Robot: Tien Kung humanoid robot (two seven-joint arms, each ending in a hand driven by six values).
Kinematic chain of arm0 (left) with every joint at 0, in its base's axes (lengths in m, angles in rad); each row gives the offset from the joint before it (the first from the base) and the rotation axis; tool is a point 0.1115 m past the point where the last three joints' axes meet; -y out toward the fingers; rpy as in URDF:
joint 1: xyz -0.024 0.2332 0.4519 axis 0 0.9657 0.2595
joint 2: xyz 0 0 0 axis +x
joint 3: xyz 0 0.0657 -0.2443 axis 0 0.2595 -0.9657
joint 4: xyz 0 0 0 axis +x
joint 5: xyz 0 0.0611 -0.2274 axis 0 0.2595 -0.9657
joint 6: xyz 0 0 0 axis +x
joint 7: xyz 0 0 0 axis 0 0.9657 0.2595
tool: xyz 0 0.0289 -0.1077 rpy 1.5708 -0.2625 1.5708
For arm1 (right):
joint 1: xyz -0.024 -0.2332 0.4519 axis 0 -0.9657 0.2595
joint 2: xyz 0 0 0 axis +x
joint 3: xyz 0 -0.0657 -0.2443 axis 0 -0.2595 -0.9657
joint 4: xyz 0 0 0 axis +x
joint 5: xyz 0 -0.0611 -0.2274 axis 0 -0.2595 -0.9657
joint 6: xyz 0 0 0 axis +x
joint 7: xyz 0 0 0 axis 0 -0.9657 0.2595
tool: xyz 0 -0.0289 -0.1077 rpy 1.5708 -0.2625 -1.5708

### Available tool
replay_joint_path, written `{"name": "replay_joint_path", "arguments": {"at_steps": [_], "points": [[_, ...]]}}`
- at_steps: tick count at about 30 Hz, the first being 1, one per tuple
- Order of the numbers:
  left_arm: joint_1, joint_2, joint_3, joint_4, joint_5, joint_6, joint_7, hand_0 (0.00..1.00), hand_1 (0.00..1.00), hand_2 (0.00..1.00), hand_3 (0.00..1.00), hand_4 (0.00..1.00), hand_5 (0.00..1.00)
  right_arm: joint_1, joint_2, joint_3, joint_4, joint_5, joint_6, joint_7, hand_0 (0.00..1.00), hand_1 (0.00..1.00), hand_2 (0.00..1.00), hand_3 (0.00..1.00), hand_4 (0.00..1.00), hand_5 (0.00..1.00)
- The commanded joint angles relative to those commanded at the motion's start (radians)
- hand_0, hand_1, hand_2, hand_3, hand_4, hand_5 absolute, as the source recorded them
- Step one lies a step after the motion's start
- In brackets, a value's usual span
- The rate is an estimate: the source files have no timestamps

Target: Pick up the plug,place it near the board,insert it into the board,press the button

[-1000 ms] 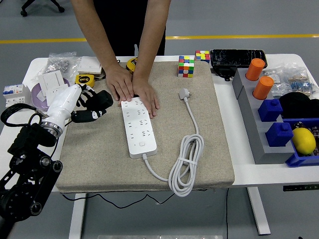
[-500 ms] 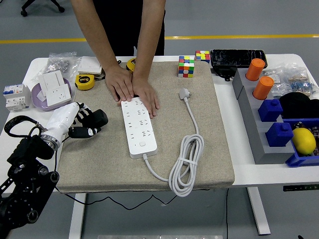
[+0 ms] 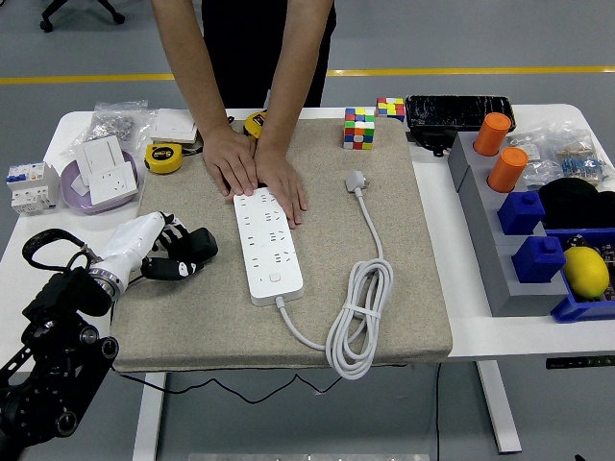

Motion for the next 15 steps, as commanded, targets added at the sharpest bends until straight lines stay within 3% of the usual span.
{"name": "replay_joint_path", "arguments": {"at_steps": [4, 5, 10, 11, 15], "points": [[0.002, 0.001, -0.002, -0.002, 0.0, -0.016, 0.001, 0.556, 0.678, 0.626, 0.582, 0.92, 0.316, -0.002, 0.0, 0.0, 0.0, -0.001, 0.001, -0.001, 0.953, 0.893, 0.846, 0.869, 0.998, 0.95], [0.003, 0.002, -0.003, -0.003, 0.0, -0.02, 0.0, 0.726, 0.796, 0.75, 0.726, 0.998, 0.563, -0.002, 0.0, -0.001, 0.0, -0.001, 0.001, -0.001, 0.953, 0.893, 0.846, 0.869, 0.998, 0.949], [0.007, 0.002, -0.014, -0.013, 0.0, -0.041, -0.004, 0.726, 0.796, 0.75, 0.726, 0.998, 0.563, -0.003, 0.0, -0.003, 0.0, 0.0, 0.001, 0.0, 0.953, 0.893, 0.846, 0.869, 0.998, 0.949], [0.008, 0.002, -0.018, -0.019, 0.0, -0.05, -0.006, 0.811, 0.851, 0.794, 0.783, 0.998, 0.66, -0.004, 0.001, -0.003, 0.0, 0.0, 0.001, -0.001, 0.953, 0.893, 0.845, 0.869, 0.998, 0.948], [0.014, 0.0, -0.037, -0.044, 0.0, -0.075, -0.016, 0.811, 0.851, 0.794, 0.783, 0.998, 0.66, -0.004, 0.0, -0.004, 0.0, 0.0, 0.001, -0.001, 0.953, 0.893, 0.845, 0.869, 0.998, 0.948]]}}
